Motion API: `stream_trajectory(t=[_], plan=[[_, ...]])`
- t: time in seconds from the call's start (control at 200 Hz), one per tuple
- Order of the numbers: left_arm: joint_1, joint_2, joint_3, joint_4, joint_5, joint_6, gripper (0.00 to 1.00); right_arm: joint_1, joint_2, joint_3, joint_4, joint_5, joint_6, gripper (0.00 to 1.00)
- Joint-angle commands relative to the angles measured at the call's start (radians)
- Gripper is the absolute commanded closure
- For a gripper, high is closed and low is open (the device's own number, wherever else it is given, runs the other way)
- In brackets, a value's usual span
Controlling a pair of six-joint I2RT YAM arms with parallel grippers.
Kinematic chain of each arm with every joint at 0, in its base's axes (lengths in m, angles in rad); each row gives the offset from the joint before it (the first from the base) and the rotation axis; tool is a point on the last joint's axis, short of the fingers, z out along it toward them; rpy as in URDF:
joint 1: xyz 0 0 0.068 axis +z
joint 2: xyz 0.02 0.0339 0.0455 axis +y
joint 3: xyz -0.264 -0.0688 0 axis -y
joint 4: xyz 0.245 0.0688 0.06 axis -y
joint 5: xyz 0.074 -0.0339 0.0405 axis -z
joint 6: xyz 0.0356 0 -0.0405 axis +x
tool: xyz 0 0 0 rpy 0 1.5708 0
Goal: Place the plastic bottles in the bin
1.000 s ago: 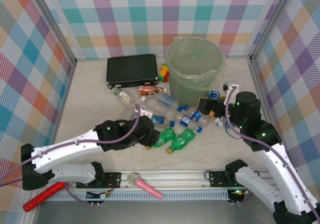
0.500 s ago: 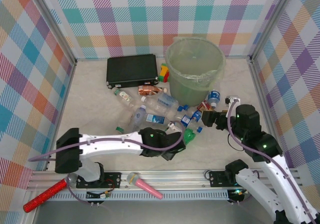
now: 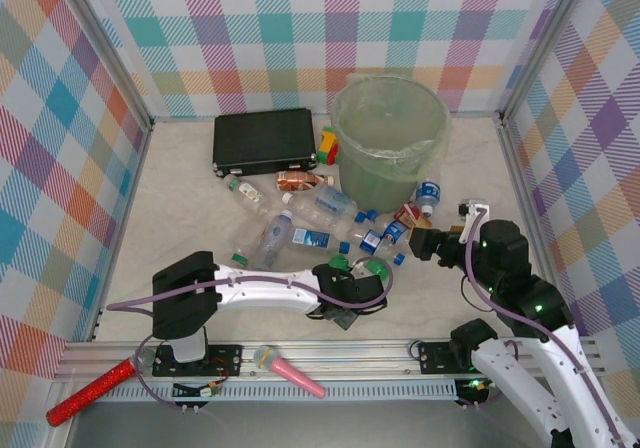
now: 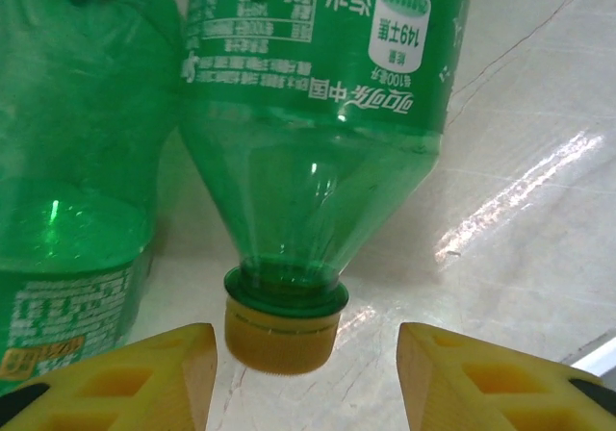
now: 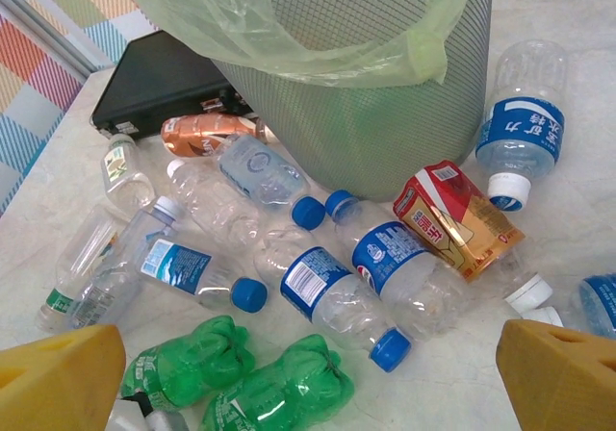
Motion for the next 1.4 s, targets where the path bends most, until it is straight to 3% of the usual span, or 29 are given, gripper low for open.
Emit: stream_trajectory(t=[0.0,0.4,0.595,0.86,1.075,1.395], plan=[[0.002,0.018,0.004,0.013,-0.003,0.02,0.5,0.005,-0.021,-0.012,-0.003,0.017,0.015,0.01],[0.009,0.076,0.021,0.039,-0.007,0.036,0.61,0.004,-0.024,-0.016,0.0,0.02,0.016,0.01],[0.007,0.058,0.03,0.036,-0.013,0.028,0.84,0.006,-0.024,-0.015,-0.003,0.019,0.018,0.01],[-0.016,-0.118,0.0,0.065,-0.061,0.015,0.85,0.004,-0.027,0.022,-0.018,-0.03,0.048,0.01],[-0.021,-0.335,-0.063,0.136,-0.094,0.014,0.85,0.005,-0.032,0.057,0.017,-0.163,0.12,0.01],[-0.021,-0.587,-0.163,0.255,-0.218,0.068,0.85,0.004,0.051,0.088,0.216,-0.511,0.275,0.01]])
